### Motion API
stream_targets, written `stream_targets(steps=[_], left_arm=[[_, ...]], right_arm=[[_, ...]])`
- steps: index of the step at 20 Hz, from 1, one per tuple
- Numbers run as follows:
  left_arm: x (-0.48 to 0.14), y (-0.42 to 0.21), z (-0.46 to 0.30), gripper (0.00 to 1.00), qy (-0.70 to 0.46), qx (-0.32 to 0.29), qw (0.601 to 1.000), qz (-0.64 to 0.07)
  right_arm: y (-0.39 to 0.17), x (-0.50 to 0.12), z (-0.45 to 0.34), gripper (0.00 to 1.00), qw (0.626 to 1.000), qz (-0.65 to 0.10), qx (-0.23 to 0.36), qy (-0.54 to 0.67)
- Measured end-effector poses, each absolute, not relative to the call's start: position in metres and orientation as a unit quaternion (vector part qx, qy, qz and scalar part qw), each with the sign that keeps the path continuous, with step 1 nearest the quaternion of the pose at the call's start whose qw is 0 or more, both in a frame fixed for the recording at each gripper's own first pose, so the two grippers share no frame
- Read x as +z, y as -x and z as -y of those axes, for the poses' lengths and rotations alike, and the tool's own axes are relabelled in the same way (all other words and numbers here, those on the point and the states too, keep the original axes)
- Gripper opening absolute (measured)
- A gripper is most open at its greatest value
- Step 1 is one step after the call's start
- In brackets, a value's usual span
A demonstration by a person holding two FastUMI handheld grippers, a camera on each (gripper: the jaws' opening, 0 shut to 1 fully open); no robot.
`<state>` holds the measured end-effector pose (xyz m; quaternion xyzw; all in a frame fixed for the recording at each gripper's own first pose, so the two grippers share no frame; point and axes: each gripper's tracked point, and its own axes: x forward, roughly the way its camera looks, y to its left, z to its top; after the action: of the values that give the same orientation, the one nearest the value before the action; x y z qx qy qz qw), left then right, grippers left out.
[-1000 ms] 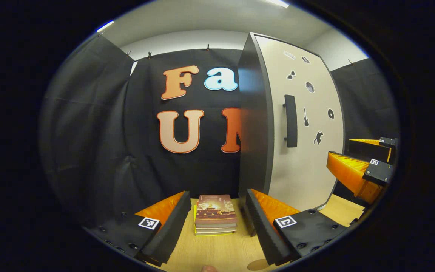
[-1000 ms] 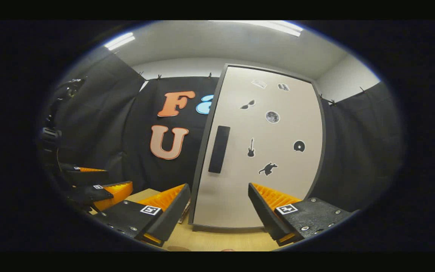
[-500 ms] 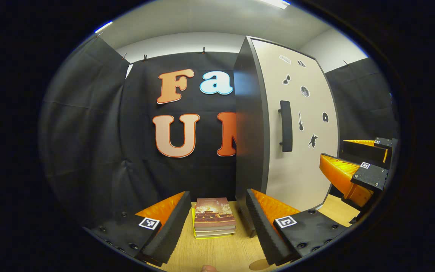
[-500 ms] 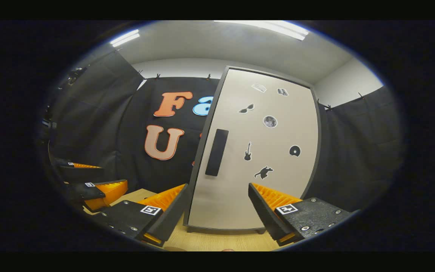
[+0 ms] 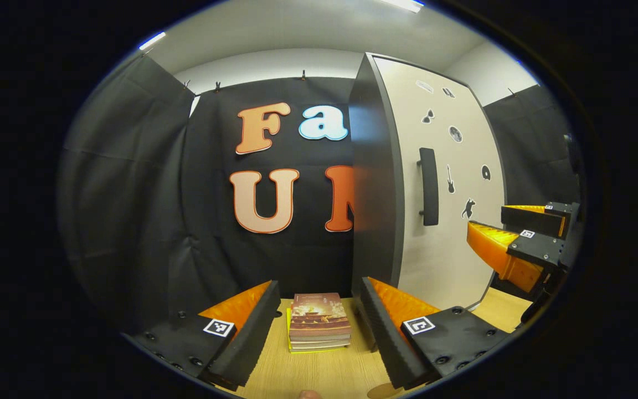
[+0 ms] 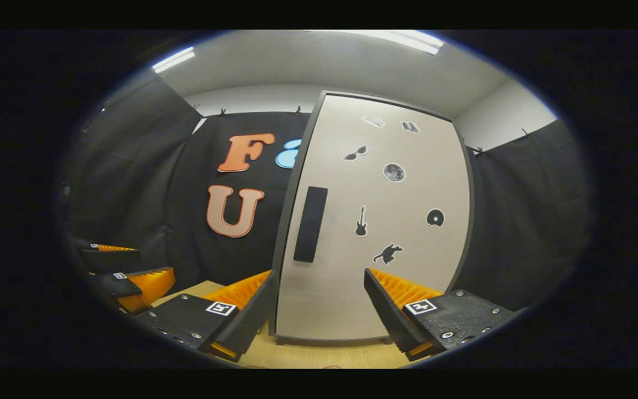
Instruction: Open the cabinet door with the right hand, grasp the bottle in the cabinet with the left hand and place it on the coaster, then close the cabinet door with the right hand.
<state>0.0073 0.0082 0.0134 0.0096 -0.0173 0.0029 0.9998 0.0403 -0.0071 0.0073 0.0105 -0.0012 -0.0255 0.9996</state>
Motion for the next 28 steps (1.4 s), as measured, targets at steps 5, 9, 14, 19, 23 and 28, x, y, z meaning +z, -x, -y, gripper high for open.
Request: stream_targets(steps=[5, 9, 14, 19, 23, 28], left_arm=[[0.01, -0.014, -0.018, 0.95, -0.004, 0.018, 1.0, 0.01], [0.003, -0.021, -0.029, 0.95, -0.003, 0.031, 1.0, 0.004], [-0.002, -0.033, -0.032, 0.96, -0.006, 0.034, 0.999, 0.0], [-0.007, -0.039, -0.037, 0.96, 0.002, 0.03, 1.0, -0.004], [-0.009, -0.042, -0.046, 0.95, 0.008, 0.028, 1.0, -0.006], [-0.016, -0.045, -0.063, 0.95, -0.002, 0.018, 1.0, -0.013]], right_arm=[[-0.088, 0.013, 0.002, 0.95, 0.999, -0.007, -0.016, -0.026], [-0.123, 0.024, 0.003, 0.93, 0.999, -0.002, -0.016, -0.049], [-0.154, 0.017, 0.002, 0.87, 0.997, -0.025, -0.02, -0.069], [-0.164, 0.019, -0.002, 0.62, 0.997, -0.018, -0.026, -0.068], [-0.168, 0.019, -0.003, 0.38, 0.996, -0.018, -0.035, -0.077], [-0.163, 0.02, -0.001, 0.21, 0.993, -0.007, -0.049, -0.103]])
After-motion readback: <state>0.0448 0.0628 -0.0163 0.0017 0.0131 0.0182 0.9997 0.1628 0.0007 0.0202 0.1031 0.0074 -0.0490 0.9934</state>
